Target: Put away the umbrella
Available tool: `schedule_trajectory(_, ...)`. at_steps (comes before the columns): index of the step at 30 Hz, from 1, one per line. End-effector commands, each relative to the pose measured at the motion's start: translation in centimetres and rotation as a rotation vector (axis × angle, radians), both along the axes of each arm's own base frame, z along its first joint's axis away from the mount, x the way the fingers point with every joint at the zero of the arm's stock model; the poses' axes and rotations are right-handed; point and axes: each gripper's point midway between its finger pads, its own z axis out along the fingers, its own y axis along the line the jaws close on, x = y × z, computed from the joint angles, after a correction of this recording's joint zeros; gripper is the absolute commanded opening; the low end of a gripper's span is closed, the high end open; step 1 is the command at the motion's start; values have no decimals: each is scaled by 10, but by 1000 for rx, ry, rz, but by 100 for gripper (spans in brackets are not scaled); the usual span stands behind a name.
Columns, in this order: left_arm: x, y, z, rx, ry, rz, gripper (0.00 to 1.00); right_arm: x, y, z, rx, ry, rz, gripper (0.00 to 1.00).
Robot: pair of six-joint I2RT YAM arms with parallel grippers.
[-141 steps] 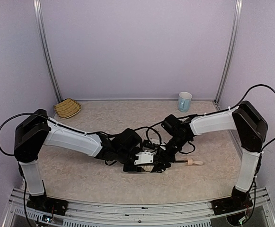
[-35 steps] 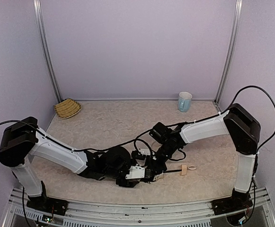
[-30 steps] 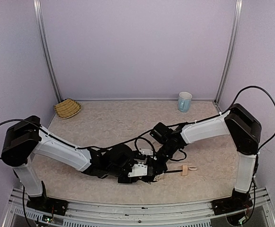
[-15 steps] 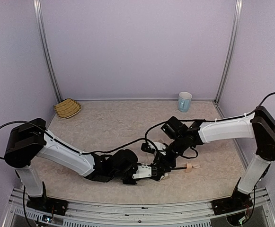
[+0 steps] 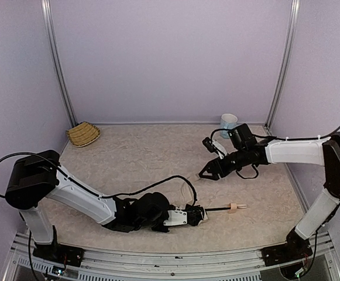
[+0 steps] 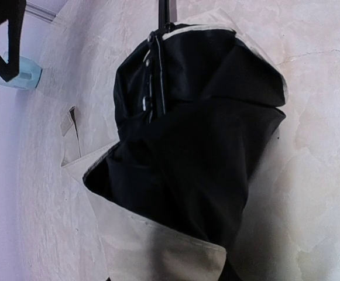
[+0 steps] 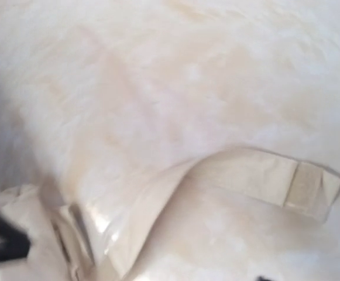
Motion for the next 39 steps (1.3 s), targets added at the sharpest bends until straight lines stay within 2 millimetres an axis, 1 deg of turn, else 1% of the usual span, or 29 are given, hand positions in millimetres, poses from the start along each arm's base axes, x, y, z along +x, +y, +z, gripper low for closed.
schedule_trajectory(1, -28, 75, -85, 370, 113, -16, 0, 9, 21, -30, 112, 294, -116, 56)
schedule_trajectory(3, -28, 76, -85, 369, 112, -11, 0, 3, 32, -46, 66, 356, -97, 56)
schedule_trajectory(4, -28, 76, -85, 369, 112, -10, 0, -4, 42, -53, 41, 369, -62, 58)
schedule_trajectory(6, -28, 75, -84, 366, 112, -12, 0, -12, 54, -63, 33, 405, -19, 60)
schedule_trajectory(9, -28, 75, -85, 370, 113, -9, 0, -17, 66, -78, 39, 453, 8, 61)
schedule_trajectory(11, -27, 76, -85, 367, 114, -3, 0, -22, 78, -81, 71, 489, 46, 59)
schedule_trajectory(12, -27, 77, -85, 368, 113, -3, 0, -26, 84, -83, 92, 513, 71, 56)
schedule_trajectory(13, -28, 77, -84, 367, 114, -3, 0, -29, 91, -82, 118, 534, 101, 49)
schedule_trajectory(14, -27, 77, -84, 366, 113, -3, 0, -30, 96, -83, 135, 548, 118, 39)
schedule_trajectory(15, -28, 77, -84, 366, 113, -4, 0, -30, 100, -83, 151, 560, 135, 25)
schedule_trajectory(17, -28, 77, -84, 369, 115, -4, 0, -22, 107, -79, 178, 547, 146, 1)
schedule_trajectory(19, -30, 76, -85, 374, 122, -8, 0, -8, 113, -65, 223, 504, 154, 0)
schedule_trajectory(21, -33, 75, -84, 377, 128, -18, 0, 14, 119, -41, 280, 416, 161, 0)
schedule_trajectory(25, -39, 74, -84, 388, 138, -46, 0, 49, 124, 18, 389, 216, 182, 0)
schedule_trajectory(27, -42, 74, -85, 400, 145, -51, 0, 57, 123, 48, 442, 122, 199, 0)
schedule_trajectory(30, -46, 75, -89, 420, 157, -58, 0, 56, 118, 79, 480, 5, 230, 0)
schedule_trajectory(33, -48, 76, -92, 431, 167, -63, 0, 47, 112, 100, 515, -87, 268, 0)
schedule_trajectory(36, -50, 76, -94, 436, 188, -72, 0, 35, 107, 115, 560, -155, 304, 0)
schedule_trajectory(39, -52, 77, -95, 440, 234, -73, 0, 21, 104, 120, 597, -173, 359, 0)
